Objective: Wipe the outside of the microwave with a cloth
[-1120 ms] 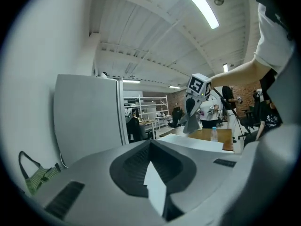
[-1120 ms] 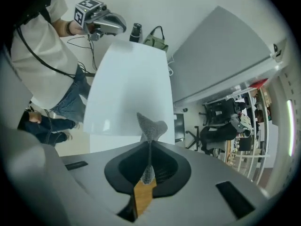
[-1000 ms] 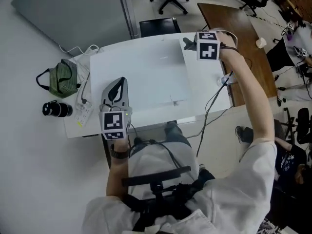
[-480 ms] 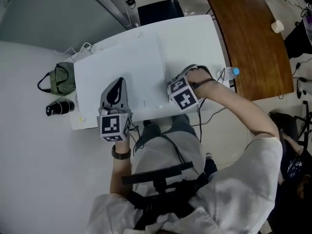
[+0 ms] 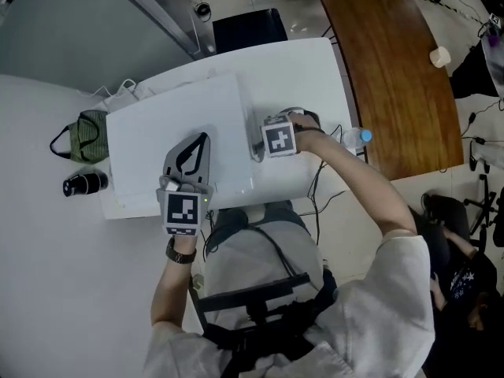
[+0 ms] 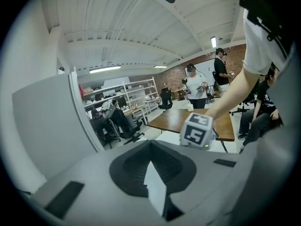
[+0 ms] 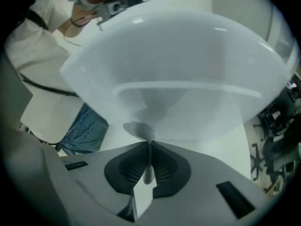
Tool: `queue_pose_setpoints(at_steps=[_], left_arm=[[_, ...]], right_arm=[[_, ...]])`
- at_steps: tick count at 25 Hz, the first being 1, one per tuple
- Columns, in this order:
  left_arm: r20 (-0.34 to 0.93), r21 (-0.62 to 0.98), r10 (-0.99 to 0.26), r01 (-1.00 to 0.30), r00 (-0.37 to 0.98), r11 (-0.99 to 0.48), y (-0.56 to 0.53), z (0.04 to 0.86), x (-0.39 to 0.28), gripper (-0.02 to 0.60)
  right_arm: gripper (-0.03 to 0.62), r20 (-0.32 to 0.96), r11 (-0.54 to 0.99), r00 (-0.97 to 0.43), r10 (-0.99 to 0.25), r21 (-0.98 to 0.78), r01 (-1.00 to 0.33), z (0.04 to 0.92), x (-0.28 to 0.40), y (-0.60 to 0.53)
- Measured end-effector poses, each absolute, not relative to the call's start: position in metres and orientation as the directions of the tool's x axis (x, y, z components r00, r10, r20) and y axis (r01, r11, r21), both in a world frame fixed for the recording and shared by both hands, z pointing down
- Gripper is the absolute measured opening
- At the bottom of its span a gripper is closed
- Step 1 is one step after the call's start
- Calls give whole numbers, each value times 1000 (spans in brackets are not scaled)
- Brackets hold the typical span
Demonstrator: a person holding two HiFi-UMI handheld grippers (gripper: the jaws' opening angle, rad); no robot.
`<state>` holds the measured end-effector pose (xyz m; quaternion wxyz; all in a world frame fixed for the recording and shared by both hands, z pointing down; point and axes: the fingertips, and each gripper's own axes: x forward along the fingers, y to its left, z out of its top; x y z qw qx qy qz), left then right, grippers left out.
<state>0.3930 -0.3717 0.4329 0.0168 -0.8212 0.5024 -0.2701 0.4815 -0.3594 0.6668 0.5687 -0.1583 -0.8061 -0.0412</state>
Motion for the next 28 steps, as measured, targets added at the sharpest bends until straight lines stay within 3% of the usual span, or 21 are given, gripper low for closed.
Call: queue_pose_setpoints(at_steps=[4, 8, 10, 13, 19, 23, 28], left_arm=[[423, -301, -825, -801, 374, -518, -379, 436, 415, 29], [438, -282, -808, -793, 395, -540, -371, 447, 425, 29], [454, -282, -802, -790, 390, -544, -368, 452, 421, 29], [467, -286, -804, -798, 367, -530, -366, 457, 407, 29], [479, -258, -795, -806, 372, -533, -368, 465, 400, 29], [503, -255, -763, -774, 405, -579, -367, 474, 410, 29], [518, -242, -739, -755, 431, -610, -365, 480, 417, 29]], right_arm=[[18, 933, 996, -358, 29, 4, 92, 672, 464, -452], [18, 876, 966, -409, -257, 224, -127, 658, 456, -530], [18, 853, 941, -398, -338, 297, -163, 658, 463, -542], [18, 884, 968, -397, -245, 247, -46, 679, 465, -497], [18, 906, 937, -419, 49, 104, 334, 713, 472, -338], [18, 933, 834, -280, 227, -38, 550, 726, 502, -241], [18, 947, 811, -197, 253, -96, 578, 736, 514, -236]])
